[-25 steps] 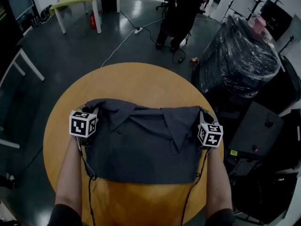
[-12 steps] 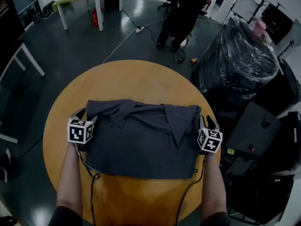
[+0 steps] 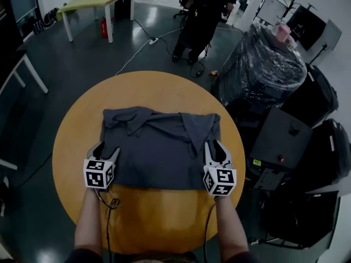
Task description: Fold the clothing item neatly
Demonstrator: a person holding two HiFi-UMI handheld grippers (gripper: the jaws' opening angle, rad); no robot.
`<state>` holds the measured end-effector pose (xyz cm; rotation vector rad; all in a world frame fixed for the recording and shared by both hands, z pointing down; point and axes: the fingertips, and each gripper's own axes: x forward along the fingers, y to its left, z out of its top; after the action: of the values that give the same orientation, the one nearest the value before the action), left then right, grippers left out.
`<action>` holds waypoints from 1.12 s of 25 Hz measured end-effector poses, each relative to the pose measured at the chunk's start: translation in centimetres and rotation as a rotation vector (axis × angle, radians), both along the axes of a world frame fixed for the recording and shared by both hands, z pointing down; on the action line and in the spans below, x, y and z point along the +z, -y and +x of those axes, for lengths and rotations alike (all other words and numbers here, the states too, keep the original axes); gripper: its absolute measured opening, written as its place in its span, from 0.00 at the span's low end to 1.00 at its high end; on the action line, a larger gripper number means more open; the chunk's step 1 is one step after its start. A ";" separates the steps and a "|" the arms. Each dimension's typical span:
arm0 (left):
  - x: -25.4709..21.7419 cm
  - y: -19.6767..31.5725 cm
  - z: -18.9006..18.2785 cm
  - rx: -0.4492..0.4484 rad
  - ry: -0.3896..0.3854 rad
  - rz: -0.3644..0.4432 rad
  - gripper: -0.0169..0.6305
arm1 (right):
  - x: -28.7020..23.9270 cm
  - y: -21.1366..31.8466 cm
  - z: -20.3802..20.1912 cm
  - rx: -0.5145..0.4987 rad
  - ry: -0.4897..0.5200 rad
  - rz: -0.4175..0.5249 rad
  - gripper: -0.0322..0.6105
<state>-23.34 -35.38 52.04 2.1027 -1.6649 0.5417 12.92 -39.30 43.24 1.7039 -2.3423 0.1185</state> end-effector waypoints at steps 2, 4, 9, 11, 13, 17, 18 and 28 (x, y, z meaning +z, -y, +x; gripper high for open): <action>-2.2 -1.7 1.4 -0.001 -0.040 0.063 0.44 | -1.2 -2.8 -2.2 -0.034 0.020 0.023 0.21; -4.1 -3.5 3.3 0.031 -0.087 0.103 0.44 | -2.3 -5.5 -3.8 -0.058 0.052 0.037 0.21; -8.0 -7.6 8.4 0.151 -0.169 0.185 0.34 | -4.0 -10.8 -5.6 -0.025 0.154 0.058 0.07; -9.2 -9.4 9.6 0.154 -0.198 0.225 0.16 | -4.4 -13.1 -5.7 -0.015 0.211 0.054 0.04; -10.5 -11.3 10.5 0.153 -0.212 0.271 0.05 | -4.8 -15.3 -5.9 -0.018 0.247 0.056 0.04; -12.8 -16.5 12.6 0.168 -0.217 0.360 0.04 | -5.5 -19.6 -6.3 -0.057 0.267 0.064 0.04; -13.3 -18.2 13.3 0.177 -0.204 0.384 0.04 | -5.7 -20.7 -6.2 -0.063 0.281 0.067 0.04; -16.0 -37.0 21.6 0.325 -0.160 0.455 0.04 | -6.9 -38.9 -3.4 -0.179 0.320 0.077 0.03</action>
<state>-1.77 1.61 36.02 2.6870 -1.4645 0.0762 9.56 -0.39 36.37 1.5985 -2.7525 0.2922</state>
